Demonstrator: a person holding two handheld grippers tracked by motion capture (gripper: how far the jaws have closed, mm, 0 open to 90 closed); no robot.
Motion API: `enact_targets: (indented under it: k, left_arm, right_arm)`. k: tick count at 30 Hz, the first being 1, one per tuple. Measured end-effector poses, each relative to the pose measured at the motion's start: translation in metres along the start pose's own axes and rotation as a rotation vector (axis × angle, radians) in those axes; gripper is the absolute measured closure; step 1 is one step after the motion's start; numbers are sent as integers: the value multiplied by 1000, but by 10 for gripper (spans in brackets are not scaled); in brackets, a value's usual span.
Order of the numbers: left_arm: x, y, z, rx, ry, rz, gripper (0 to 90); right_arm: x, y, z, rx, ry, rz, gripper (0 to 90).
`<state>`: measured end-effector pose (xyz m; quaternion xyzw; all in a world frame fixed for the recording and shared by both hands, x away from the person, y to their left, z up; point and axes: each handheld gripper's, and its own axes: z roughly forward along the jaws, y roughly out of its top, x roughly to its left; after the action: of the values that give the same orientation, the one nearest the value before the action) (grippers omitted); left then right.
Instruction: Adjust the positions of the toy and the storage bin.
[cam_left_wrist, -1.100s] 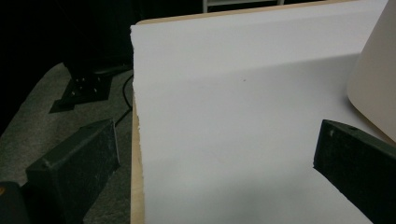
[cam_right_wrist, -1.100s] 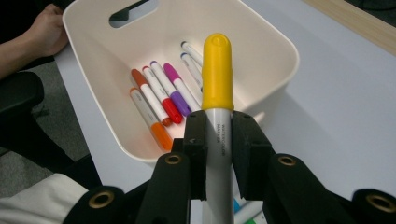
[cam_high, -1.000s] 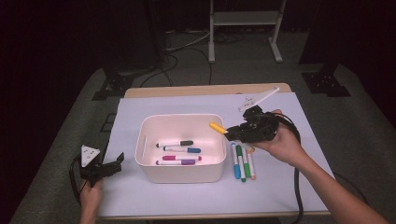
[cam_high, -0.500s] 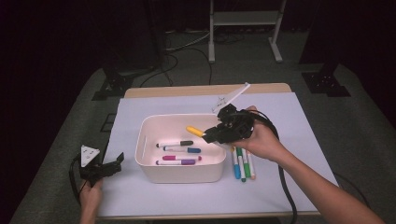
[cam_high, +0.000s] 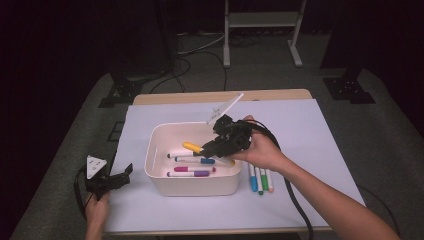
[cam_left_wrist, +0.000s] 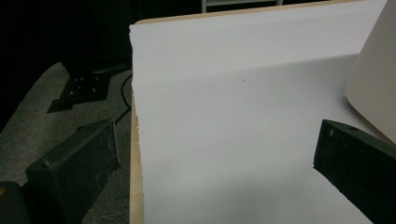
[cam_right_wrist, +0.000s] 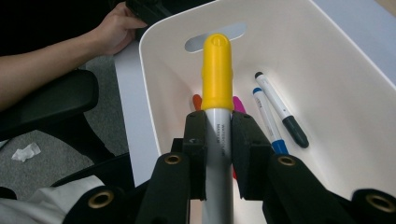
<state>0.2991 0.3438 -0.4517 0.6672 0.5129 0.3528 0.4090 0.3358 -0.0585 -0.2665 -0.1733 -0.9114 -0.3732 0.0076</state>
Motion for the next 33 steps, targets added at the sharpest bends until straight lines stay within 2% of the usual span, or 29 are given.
enact_targets:
  k: [13, 21, 27, 29, 33]
  left_arm:
    - [0, 0, 0, 1, -1, 0, 0]
    - [0, 0, 0, -2, -2, -3, 0]
    - [0, 0, 0, 0, -3, -1, 0]
    - [0, 0, 0, -1, -4, -1, 0]
    - [0, 0, 0, -2, -4, -2, 0]
  right_arm:
    - [0, 8, 39, 42, 74, -28, 759]
    - [-1, 10, 58, 63, 101, -54, 759]
    - [-2, 11, 73, 97, 113, -73, 759]
    - [-3, 10, 78, 111, 101, -74, 759]
    - [-6, 10, 87, 131, 104, -70, 759]
